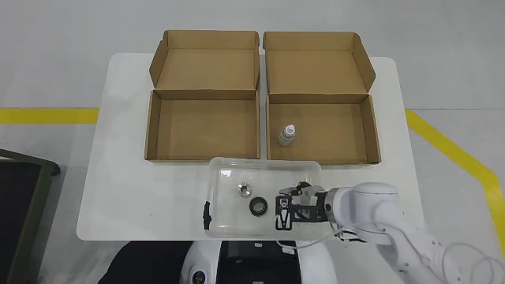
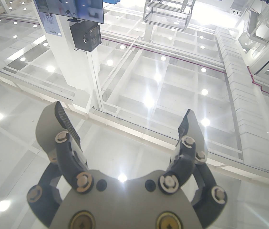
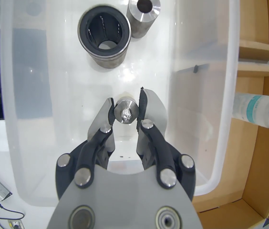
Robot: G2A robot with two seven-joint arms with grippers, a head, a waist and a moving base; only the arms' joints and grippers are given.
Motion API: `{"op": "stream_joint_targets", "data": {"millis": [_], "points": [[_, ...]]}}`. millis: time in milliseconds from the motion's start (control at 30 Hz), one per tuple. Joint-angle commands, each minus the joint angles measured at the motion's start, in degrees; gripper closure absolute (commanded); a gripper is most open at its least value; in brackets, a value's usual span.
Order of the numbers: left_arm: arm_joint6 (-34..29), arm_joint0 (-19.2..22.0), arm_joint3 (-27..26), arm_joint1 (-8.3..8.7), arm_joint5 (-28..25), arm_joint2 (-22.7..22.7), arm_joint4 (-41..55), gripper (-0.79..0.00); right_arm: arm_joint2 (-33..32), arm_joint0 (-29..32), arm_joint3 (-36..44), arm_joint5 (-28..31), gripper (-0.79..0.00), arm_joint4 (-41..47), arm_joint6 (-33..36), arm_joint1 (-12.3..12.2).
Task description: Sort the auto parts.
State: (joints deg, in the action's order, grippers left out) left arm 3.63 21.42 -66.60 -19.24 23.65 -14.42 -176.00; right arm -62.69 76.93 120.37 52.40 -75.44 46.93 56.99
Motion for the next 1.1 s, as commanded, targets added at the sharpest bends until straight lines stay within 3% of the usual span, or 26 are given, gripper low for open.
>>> {"op": "stream_joint_targets", "data": {"millis": [0,200,600,1067], "points": [[0.0,0.0,0.0,0.0,0.0,0.0,0.0,-0.785,-0.81,0.28,0.53,0.08,0.0,1.37,-1.51,-0.14],[0.0,0.0,0.0,0.0,0.0,0.0,0.0,-0.785,-3.49,1.02,0.82,0.32,0.0,4.88,-8.18,-0.55],[0.0,0.0,0.0,0.0,0.0,0.0,0.0,-0.785,-6.45,1.49,0.57,0.88,0.0,11.96,-29.24,-0.47],[0.0,0.0,0.0,0.0,0.0,0.0,0.0,-0.785,-9.92,-0.69,1.89,-5.07,0.0,17.84,-45.38,0.29]]}}
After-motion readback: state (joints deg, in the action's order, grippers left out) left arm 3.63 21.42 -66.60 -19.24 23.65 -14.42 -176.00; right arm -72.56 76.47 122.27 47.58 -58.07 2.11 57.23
